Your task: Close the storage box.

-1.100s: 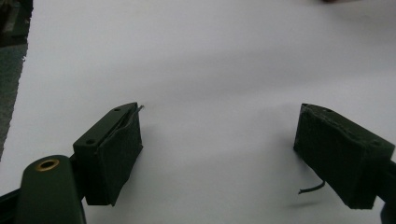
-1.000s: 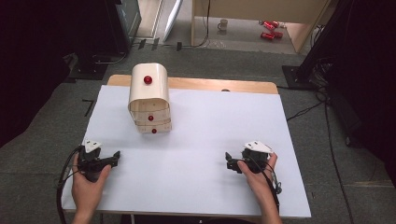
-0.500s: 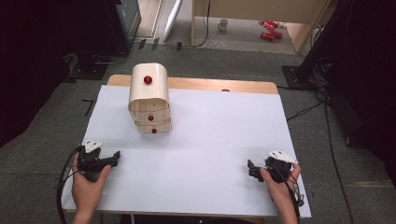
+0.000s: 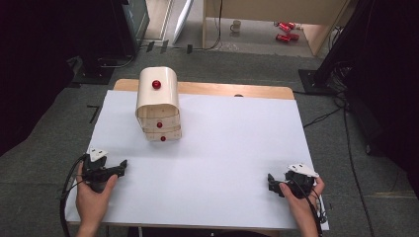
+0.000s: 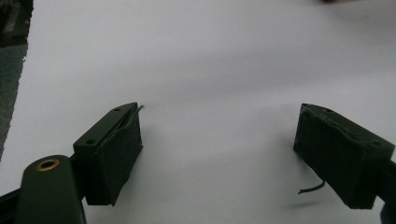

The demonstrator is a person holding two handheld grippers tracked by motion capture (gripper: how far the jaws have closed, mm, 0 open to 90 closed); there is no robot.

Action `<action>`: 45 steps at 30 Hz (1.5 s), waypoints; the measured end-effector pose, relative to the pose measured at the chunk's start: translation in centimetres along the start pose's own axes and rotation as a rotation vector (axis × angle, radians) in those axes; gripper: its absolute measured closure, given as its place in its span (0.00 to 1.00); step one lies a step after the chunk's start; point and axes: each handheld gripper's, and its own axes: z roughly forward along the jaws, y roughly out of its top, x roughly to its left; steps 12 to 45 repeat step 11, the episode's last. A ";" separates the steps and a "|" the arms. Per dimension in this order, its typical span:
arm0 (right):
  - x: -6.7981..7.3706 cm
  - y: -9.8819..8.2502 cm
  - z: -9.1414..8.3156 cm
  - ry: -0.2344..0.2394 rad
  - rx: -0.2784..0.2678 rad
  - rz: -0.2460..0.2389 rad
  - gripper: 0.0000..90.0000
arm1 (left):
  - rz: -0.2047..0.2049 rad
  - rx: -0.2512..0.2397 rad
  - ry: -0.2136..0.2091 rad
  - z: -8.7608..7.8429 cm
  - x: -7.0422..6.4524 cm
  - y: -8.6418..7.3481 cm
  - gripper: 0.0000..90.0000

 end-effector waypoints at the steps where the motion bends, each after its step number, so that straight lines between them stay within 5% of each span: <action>1: 0.0 0.0 0.0 0.000 0.000 0.000 0.00 | 0.000 0.000 0.000 0.0 0.0 0.0 0.17; 9: 0.6 -0.1 -0.2 -0.047 -0.008 -0.001 0.00 | -0.001 0.000 -0.001 0.0 0.0 0.0 0.17; 11: 0.2 0.0 -0.1 -0.018 0.005 0.030 0.00 | 0.000 0.001 -0.001 0.0 0.0 0.0 0.17; 45: 0.2 0.0 -0.1 -0.018 0.005 0.030 0.00 | 0.000 0.001 -0.001 0.0 0.0 0.0 0.17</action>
